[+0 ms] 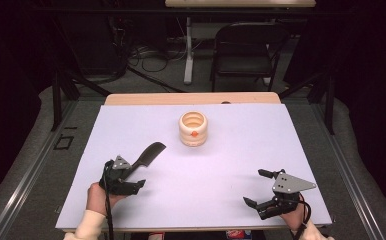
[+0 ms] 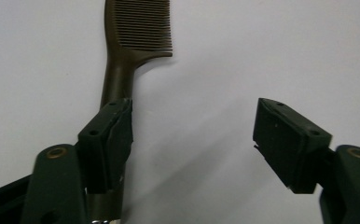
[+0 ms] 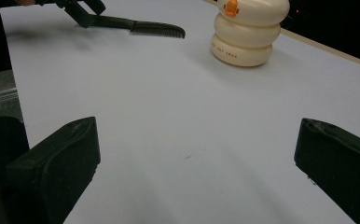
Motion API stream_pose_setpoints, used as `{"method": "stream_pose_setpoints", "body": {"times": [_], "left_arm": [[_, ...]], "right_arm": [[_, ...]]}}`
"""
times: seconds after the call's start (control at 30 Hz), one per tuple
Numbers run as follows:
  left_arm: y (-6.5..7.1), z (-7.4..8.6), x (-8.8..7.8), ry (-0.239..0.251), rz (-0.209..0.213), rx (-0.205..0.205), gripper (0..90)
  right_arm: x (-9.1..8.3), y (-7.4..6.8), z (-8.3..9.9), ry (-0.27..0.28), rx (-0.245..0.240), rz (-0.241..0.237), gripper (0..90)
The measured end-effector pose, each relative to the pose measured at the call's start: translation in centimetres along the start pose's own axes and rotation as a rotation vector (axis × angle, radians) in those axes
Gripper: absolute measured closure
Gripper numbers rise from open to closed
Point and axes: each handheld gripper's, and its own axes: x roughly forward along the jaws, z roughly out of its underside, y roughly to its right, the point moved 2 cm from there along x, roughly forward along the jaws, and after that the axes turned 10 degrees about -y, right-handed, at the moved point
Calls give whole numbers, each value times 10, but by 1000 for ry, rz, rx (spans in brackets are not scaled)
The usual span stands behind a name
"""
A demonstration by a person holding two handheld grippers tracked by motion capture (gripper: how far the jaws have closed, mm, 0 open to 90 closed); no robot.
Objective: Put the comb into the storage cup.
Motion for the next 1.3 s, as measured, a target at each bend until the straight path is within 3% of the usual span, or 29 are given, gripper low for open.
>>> {"method": "stream_pose_setpoints", "body": {"times": [0.17,0.53,0.6,1.0,1.3], "left_arm": [[-3,-4,-1,-19,-16,0,142],[-3,-12,2,-97,-111,57,5],[-6,-15,3,-121,-112,63,3],[-23,-23,4,-144,-137,42,2],[-27,-31,7,-178,-147,46,0]], "right_arm": [[1,0,0,-4,2,1,0],[2,0,0,-7,0,-11,0],[2,0,0,-8,2,-8,0],[3,-1,0,-11,-2,-12,0],[3,-1,0,-12,-1,-16,0]]}}
